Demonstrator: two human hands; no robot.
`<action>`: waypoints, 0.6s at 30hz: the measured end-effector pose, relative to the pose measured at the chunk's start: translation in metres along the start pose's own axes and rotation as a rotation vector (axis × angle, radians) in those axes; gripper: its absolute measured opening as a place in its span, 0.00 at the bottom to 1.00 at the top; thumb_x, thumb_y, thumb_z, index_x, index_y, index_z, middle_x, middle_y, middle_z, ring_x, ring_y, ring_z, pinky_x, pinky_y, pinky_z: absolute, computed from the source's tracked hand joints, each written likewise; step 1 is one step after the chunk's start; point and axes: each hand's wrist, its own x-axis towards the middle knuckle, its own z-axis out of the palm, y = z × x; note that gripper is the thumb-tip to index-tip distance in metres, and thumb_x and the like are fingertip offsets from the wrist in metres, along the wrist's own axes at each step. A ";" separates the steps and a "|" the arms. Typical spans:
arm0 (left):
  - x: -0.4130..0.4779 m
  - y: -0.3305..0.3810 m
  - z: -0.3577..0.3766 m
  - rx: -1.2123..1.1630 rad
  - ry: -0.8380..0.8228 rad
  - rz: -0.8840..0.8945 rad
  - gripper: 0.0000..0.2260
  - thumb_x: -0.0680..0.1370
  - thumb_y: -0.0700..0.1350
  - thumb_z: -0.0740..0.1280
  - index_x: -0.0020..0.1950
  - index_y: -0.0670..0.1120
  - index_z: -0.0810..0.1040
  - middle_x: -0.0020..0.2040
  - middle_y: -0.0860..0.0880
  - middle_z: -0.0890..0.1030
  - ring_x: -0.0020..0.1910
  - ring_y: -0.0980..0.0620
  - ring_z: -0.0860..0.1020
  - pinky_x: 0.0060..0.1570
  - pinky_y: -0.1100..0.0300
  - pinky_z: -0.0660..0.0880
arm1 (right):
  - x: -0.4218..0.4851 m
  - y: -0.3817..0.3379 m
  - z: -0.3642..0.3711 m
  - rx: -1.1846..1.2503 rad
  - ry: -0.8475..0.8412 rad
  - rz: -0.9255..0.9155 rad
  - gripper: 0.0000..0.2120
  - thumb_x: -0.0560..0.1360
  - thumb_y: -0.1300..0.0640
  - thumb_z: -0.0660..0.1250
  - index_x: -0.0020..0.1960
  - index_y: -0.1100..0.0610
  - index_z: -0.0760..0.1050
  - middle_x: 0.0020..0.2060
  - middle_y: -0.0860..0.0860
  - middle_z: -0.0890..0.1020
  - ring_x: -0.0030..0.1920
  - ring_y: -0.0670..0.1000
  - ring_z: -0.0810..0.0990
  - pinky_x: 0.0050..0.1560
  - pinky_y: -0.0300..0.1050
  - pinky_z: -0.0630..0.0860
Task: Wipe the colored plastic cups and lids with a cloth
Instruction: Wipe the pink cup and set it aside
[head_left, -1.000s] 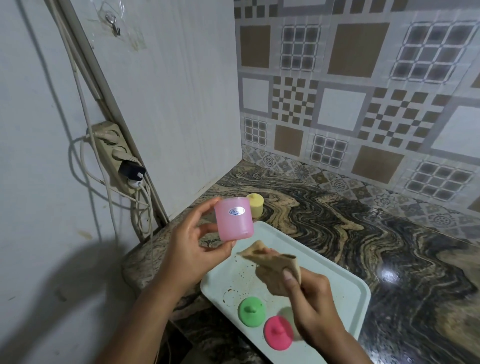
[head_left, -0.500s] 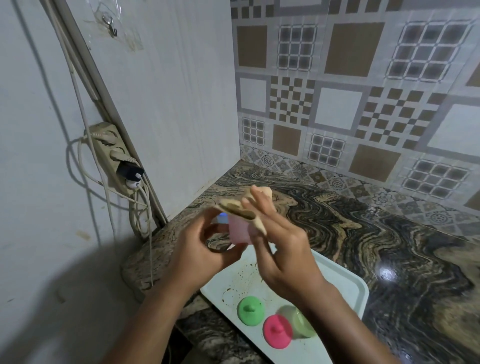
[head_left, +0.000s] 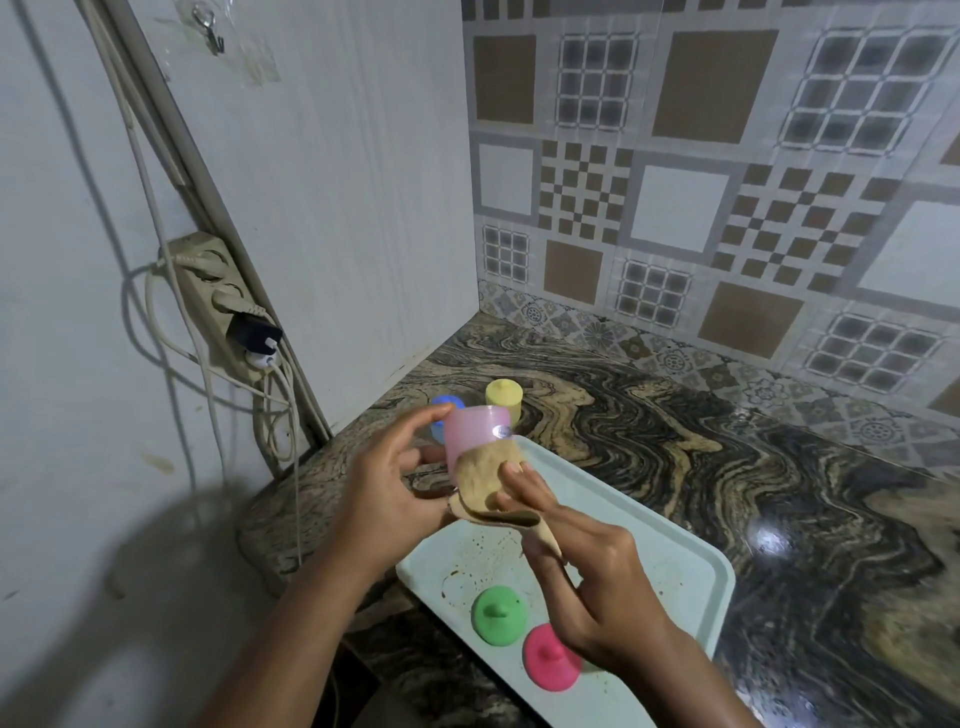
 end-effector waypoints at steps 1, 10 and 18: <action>0.000 -0.001 0.000 -0.029 0.005 -0.011 0.36 0.62 0.33 0.82 0.65 0.52 0.76 0.65 0.52 0.81 0.55 0.52 0.84 0.49 0.52 0.82 | -0.004 0.002 -0.002 0.010 0.002 0.016 0.17 0.81 0.64 0.61 0.68 0.62 0.79 0.73 0.50 0.76 0.75 0.53 0.71 0.73 0.47 0.71; -0.001 -0.003 -0.001 -0.055 0.013 -0.072 0.40 0.68 0.29 0.79 0.70 0.61 0.72 0.68 0.56 0.78 0.57 0.50 0.83 0.49 0.47 0.84 | 0.005 0.005 -0.013 0.448 0.421 0.600 0.19 0.81 0.47 0.62 0.43 0.58 0.84 0.35 0.63 0.84 0.37 0.54 0.82 0.39 0.64 0.80; -0.003 -0.003 0.006 0.085 -0.041 -0.083 0.36 0.65 0.44 0.82 0.70 0.61 0.75 0.57 0.52 0.84 0.54 0.52 0.84 0.47 0.49 0.84 | 0.050 -0.006 -0.019 0.096 0.338 0.292 0.16 0.81 0.49 0.60 0.46 0.58 0.80 0.37 0.49 0.80 0.39 0.43 0.77 0.35 0.50 0.72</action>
